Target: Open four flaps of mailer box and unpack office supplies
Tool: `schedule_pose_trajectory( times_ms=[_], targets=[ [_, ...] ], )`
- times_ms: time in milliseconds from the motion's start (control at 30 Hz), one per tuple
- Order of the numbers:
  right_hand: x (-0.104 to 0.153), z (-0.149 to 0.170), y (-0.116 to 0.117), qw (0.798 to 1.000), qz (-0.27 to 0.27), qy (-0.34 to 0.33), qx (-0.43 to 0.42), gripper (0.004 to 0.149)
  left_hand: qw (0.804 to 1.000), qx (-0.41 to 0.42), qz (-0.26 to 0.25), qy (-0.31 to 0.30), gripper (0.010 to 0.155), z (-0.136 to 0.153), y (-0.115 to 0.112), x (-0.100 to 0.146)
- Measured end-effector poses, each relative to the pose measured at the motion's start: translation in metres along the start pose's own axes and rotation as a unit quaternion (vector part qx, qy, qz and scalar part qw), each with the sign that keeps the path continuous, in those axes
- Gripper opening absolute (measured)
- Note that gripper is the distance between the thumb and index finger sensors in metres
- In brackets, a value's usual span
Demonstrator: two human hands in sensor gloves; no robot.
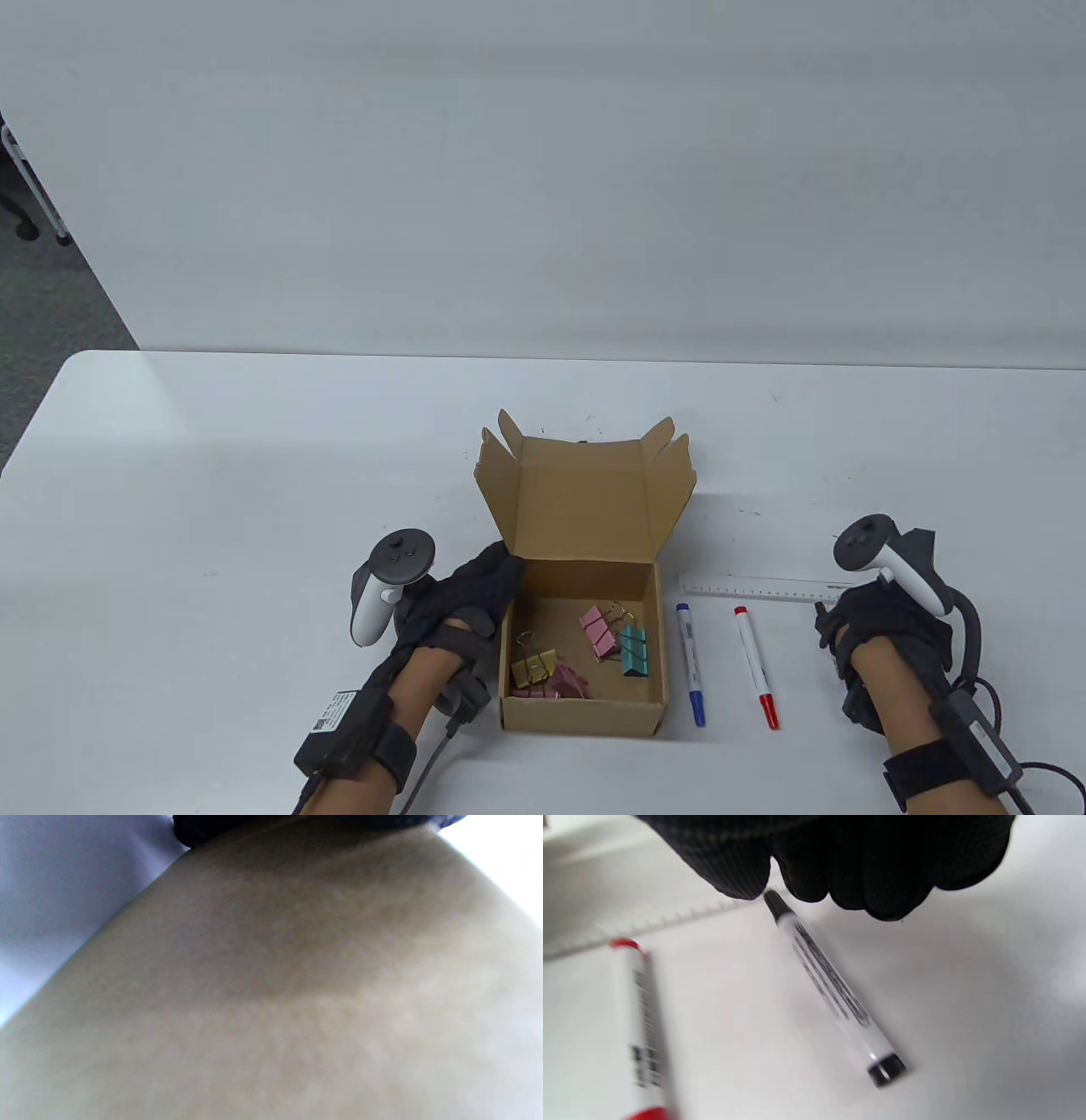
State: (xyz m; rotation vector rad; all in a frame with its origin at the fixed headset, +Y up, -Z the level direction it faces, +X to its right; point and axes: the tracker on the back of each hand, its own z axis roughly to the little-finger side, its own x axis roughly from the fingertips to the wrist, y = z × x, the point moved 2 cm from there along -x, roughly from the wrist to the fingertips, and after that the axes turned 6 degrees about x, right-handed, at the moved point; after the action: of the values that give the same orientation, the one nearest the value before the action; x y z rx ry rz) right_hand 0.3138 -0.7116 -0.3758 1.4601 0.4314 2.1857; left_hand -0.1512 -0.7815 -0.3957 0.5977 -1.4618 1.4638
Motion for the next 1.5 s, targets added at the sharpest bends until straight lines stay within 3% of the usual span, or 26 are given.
schedule_pose_trajectory(
  times_ms=[167,233,333,533,667,800,967,1500],
  targets=[
    [0.046,-0.033,-0.037,0.988,0.079,-0.104,-0.084,0.050,1.000,0.001,0.000,0.000,0.069,0.000,0.000,0.000],
    [0.058,-0.047,-0.038,0.971,0.091,-0.165,-0.147,0.052,1.000,0.001,0.000,0.000,0.069,0.000,0.000,0.000],
    [0.068,-0.081,-0.018,0.929,0.067,-0.252,-0.261,0.054,1.000,0.001,-0.001,0.000,0.069,0.000,0.000,0.000],
    [0.044,-0.120,0.026,0.925,-0.011,-0.261,-0.275,0.061,1.000,0.001,-0.001,0.000,0.069,0.000,0.000,0.000],
    [0.027,-0.126,0.046,0.916,0.000,-0.267,-0.299,0.063,1.000,0.001,0.000,-0.001,0.069,0.000,0.000,0.000],
    [0.017,-0.130,0.058,0.860,-0.048,-0.320,-0.395,0.060,1.000,0.002,-0.001,-0.001,0.069,0.001,0.000,0.000],
    [0.012,-0.134,0.069,0.836,-0.047,-0.350,-0.420,0.056,1.000,0.003,0.000,-0.002,0.069,0.000,0.000,-0.001],
    [0.009,-0.134,0.072,0.827,-0.024,-0.376,-0.417,0.055,1.000,0.020,-0.010,-0.013,0.071,0.002,0.001,0.004]
  ],
)
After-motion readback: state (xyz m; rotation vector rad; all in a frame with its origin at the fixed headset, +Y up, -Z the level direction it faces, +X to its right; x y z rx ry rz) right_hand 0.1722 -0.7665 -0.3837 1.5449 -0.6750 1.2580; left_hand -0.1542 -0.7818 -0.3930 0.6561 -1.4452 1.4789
